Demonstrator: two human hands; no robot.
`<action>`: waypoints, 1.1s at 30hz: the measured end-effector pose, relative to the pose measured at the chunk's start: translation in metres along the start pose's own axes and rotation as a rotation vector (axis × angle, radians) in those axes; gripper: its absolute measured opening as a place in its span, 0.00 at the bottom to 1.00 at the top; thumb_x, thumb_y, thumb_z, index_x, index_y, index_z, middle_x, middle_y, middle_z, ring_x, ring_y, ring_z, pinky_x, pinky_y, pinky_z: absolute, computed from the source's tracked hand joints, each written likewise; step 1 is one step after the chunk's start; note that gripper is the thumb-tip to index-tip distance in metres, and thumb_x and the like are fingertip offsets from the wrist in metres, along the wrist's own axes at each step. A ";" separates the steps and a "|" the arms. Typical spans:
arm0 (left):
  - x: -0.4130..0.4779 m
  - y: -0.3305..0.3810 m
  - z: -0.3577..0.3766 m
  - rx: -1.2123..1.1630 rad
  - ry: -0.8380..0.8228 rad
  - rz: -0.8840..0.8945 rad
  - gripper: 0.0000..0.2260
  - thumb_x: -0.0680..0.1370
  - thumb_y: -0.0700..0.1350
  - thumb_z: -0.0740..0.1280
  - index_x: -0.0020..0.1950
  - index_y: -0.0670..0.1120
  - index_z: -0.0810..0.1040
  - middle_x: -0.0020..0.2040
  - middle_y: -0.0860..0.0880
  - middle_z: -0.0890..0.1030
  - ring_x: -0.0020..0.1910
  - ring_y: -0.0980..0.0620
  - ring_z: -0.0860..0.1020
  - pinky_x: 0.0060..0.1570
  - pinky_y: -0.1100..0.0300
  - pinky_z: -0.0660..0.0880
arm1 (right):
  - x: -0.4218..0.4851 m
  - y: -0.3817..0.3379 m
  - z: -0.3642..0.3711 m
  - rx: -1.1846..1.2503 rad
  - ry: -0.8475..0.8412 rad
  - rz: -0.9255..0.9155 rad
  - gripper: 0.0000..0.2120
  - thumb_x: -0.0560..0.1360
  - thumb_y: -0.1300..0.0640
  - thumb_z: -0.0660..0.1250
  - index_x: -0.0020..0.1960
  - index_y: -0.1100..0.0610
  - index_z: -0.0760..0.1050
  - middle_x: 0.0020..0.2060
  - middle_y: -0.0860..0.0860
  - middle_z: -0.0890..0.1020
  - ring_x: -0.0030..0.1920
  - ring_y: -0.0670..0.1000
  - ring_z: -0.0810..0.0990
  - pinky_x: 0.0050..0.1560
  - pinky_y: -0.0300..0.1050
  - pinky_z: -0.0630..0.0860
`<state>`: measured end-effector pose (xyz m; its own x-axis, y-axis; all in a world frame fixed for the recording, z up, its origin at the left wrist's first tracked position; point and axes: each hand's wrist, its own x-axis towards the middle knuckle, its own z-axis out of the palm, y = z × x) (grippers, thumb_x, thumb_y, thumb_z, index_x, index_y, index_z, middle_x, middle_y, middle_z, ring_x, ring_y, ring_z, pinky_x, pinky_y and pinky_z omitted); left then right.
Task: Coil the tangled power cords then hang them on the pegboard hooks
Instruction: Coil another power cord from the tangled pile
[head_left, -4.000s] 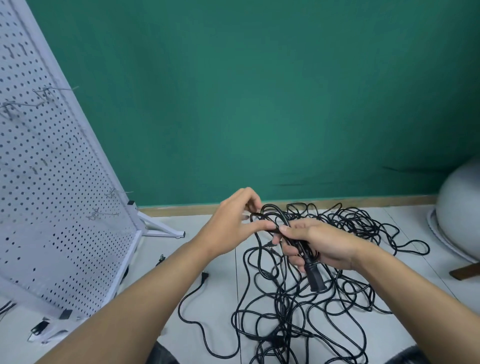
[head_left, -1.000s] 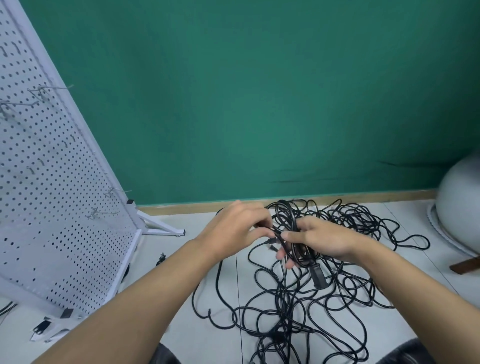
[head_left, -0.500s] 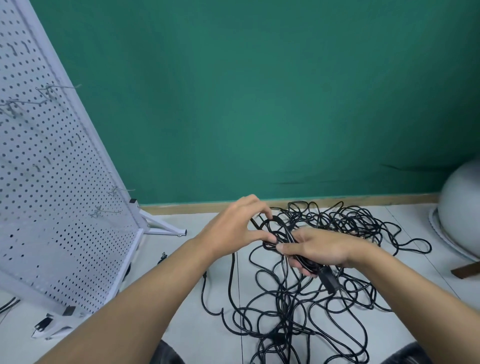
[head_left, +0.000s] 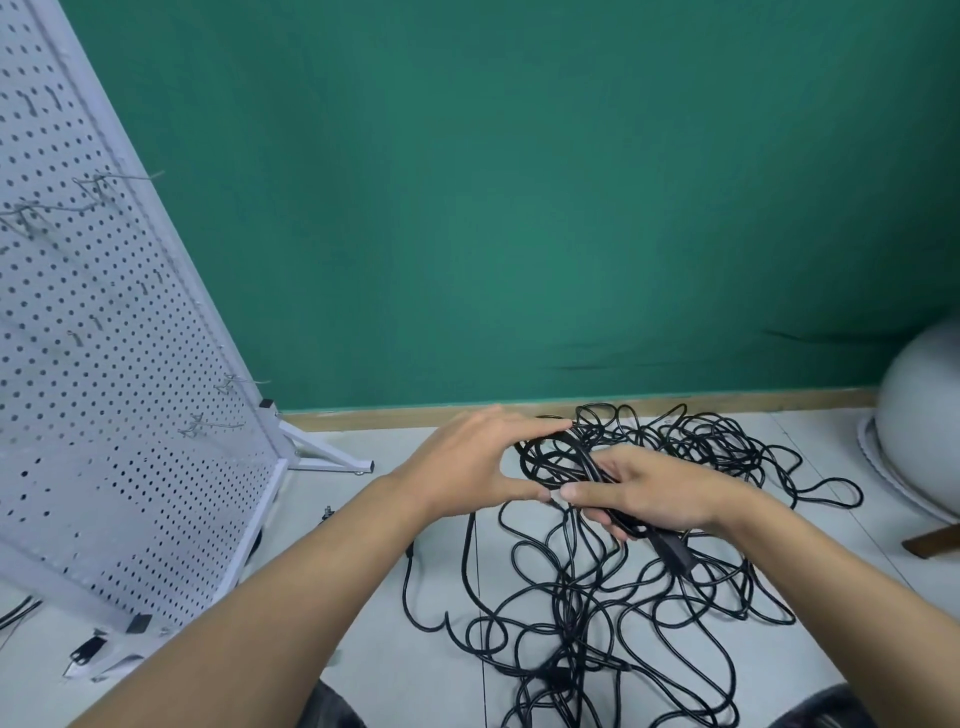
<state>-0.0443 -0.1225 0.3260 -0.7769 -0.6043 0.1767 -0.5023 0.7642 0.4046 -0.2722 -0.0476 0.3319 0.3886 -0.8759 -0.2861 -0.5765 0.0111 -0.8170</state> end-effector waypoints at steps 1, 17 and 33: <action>0.001 0.000 0.000 0.024 0.003 -0.007 0.33 0.75 0.60 0.75 0.78 0.63 0.68 0.71 0.60 0.76 0.68 0.57 0.73 0.68 0.54 0.70 | 0.001 0.001 0.001 0.005 0.008 -0.008 0.19 0.83 0.44 0.66 0.39 0.56 0.74 0.31 0.53 0.76 0.32 0.52 0.76 0.40 0.46 0.72; -0.006 -0.017 -0.006 -0.146 0.022 -0.183 0.18 0.82 0.54 0.69 0.72 0.57 0.78 0.67 0.61 0.80 0.63 0.63 0.77 0.67 0.59 0.73 | 0.006 0.011 -0.002 -0.039 0.203 0.110 0.17 0.84 0.46 0.64 0.41 0.54 0.71 0.31 0.46 0.77 0.32 0.49 0.77 0.40 0.47 0.74; 0.002 -0.007 -0.014 -0.081 0.312 -0.471 0.09 0.79 0.49 0.73 0.42 0.46 0.86 0.35 0.51 0.82 0.38 0.51 0.79 0.40 0.58 0.74 | 0.014 0.007 0.007 -0.039 0.314 0.135 0.17 0.84 0.45 0.63 0.41 0.54 0.73 0.29 0.45 0.80 0.30 0.43 0.77 0.40 0.45 0.74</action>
<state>-0.0371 -0.1317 0.3363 -0.3214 -0.9228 0.2125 -0.7269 0.3842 0.5692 -0.2660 -0.0567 0.3183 0.0699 -0.9736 -0.2174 -0.6375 0.1241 -0.7604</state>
